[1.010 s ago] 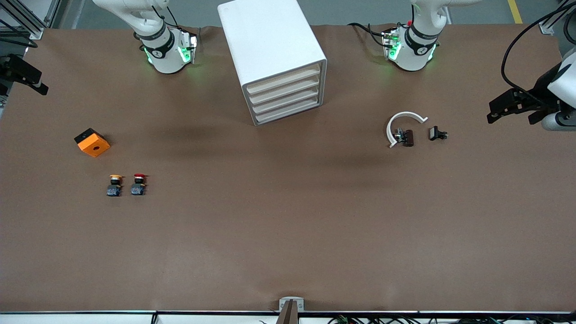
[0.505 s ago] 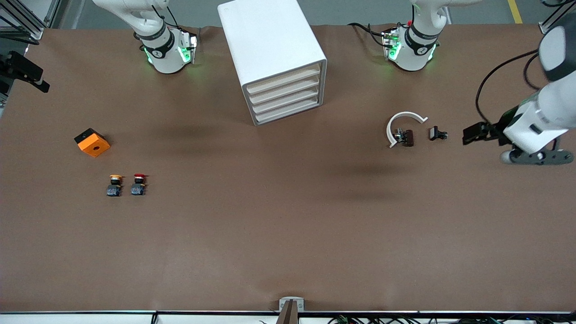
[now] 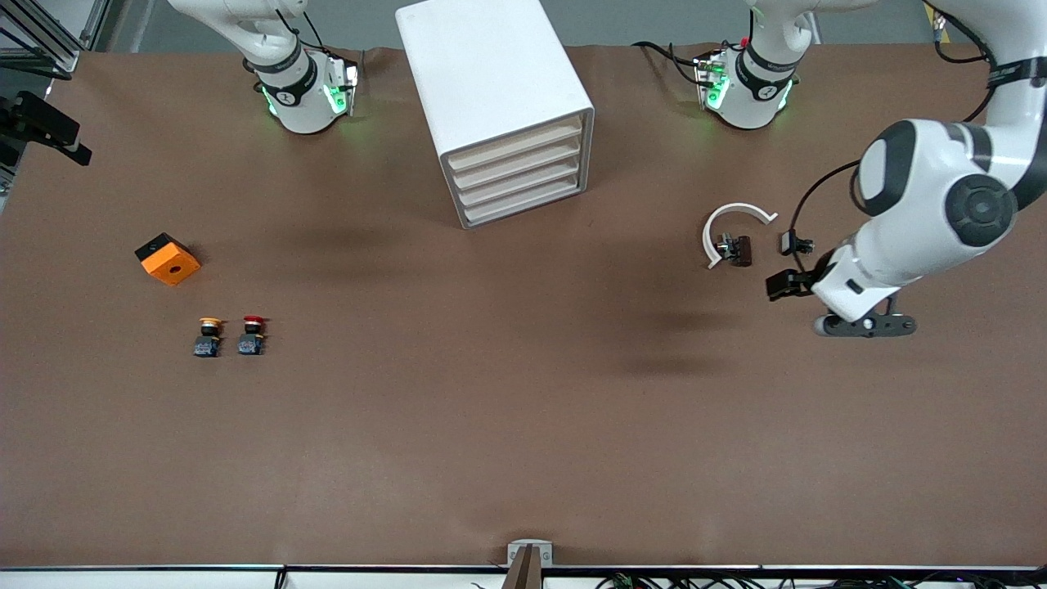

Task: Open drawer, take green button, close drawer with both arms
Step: 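Reach the left gripper toward the white cabinet's drawer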

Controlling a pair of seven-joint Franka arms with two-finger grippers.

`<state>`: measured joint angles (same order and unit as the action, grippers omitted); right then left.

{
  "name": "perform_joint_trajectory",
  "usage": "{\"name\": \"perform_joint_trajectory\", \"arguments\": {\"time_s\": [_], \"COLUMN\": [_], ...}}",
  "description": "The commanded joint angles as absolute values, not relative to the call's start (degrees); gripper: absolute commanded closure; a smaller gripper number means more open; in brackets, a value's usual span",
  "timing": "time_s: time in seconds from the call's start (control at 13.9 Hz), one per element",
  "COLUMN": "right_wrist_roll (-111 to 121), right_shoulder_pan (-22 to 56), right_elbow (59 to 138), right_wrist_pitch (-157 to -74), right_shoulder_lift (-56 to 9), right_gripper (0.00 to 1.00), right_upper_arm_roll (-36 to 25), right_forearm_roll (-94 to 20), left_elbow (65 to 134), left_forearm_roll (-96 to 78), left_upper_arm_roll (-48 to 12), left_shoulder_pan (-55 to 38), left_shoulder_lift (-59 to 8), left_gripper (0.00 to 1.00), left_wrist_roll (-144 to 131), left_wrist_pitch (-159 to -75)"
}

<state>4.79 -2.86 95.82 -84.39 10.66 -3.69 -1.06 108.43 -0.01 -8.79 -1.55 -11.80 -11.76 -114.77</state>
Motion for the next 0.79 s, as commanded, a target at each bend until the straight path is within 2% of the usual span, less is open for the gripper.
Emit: {"name": "perform_joint_trajectory", "arguments": {"time_s": [0.0,0.29,0.43,0.72], "right_wrist_roll": [1.95,1.85,1.85,2.02], "right_shoulder_pan": [-3.43,-3.25,-3.25,-3.25], "right_elbow": [96.94,96.94,96.94,96.94], "right_wrist_pitch": [-83.5,-83.32,-83.23,-83.32], "right_shoulder_lift": [12.13,12.13,12.13,12.13], "right_gripper": [0.0,0.0,0.0,0.0], "right_upper_arm_roll": [-2.81,-2.9,-2.9,-2.99], "right_forearm_roll": [-1.93,-1.85,-1.85,-1.85], "left_elbow": [106.53,97.06,91.87,86.24], "left_forearm_roll": [2.72,1.59,-3.56,-15.9], "left_upper_arm_roll": [-9.58,-10.98,-12.82,-13.18], "left_shoulder_pan": [-6.65,-13.35,-13.54,-13.54], "left_shoulder_lift": [-14.84,-23.71,-27.93,-35.05], "left_gripper": [0.0,0.0,0.0,0.0], "left_wrist_roll": [-24.81,-52.16,-60.43,-73.0], "left_wrist_pitch": [-115.4,-110.68,-105.58,-99.16]}}
